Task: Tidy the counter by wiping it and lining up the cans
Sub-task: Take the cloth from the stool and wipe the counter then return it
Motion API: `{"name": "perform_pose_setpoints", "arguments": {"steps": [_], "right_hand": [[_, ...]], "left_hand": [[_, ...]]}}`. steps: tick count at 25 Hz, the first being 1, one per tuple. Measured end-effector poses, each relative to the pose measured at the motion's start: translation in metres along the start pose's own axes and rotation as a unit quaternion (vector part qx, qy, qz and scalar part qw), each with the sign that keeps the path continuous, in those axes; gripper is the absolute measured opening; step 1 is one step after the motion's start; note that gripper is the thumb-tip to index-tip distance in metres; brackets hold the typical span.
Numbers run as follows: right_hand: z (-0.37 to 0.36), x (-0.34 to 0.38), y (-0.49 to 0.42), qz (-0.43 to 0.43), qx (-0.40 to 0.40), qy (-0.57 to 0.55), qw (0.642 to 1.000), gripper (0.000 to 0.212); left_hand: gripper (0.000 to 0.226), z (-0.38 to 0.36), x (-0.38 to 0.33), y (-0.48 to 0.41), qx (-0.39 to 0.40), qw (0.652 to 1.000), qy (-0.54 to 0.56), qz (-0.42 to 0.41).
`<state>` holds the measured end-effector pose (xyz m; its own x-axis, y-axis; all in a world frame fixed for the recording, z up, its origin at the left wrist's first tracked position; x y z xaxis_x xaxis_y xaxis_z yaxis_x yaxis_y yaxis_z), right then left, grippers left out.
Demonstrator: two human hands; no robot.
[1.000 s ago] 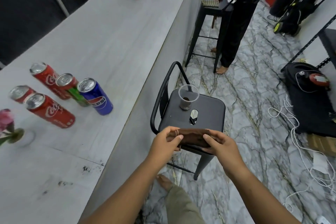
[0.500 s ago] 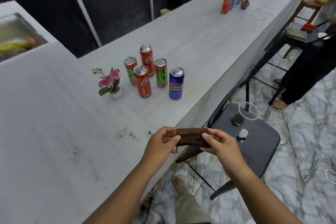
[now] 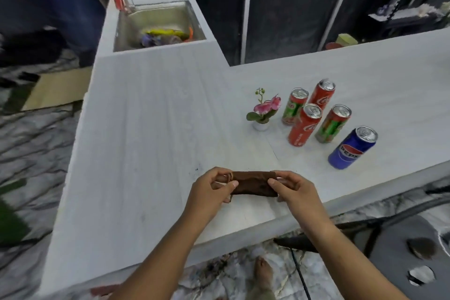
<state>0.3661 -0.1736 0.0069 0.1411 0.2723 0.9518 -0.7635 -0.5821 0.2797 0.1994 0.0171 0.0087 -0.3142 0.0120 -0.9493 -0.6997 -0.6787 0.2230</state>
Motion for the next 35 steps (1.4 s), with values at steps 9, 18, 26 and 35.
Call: {"name": "perform_pose_setpoints", "arguments": {"steps": [9,18,26,35], "right_hand": [[-0.117,0.05,-0.091,0.046,0.119,0.096,0.987,0.013],[-0.169,0.057,-0.166,0.064,0.131,0.186,0.972,0.013],[-0.17,0.05,-0.163,0.133,0.147,0.255,0.946,0.016],[-0.161,0.047,-0.153,0.184,0.152,0.304,0.922,0.025]], "left_hand": [[0.015,0.108,0.003,-0.041,-0.142,0.989,-0.034,0.007],[0.011,0.141,0.012,-0.103,-0.172,0.979,-0.108,0.03],[0.017,0.144,0.027,-0.099,-0.146,0.984,-0.105,0.002],[0.026,0.148,0.027,-0.088,-0.13,0.973,-0.182,-0.051]]}}
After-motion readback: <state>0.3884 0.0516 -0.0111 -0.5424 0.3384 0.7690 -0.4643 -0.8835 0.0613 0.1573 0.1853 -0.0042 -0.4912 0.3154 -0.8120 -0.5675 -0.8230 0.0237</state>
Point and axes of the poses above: each hand's wrist, its own y-axis away from the middle knuckle, its own z-axis out of the back of the hand, x = y × z, the point moved 4 cm from there along -y, towards the middle knuckle, and after that the axes turned 1 degree about -z, right-handed, at the moved point
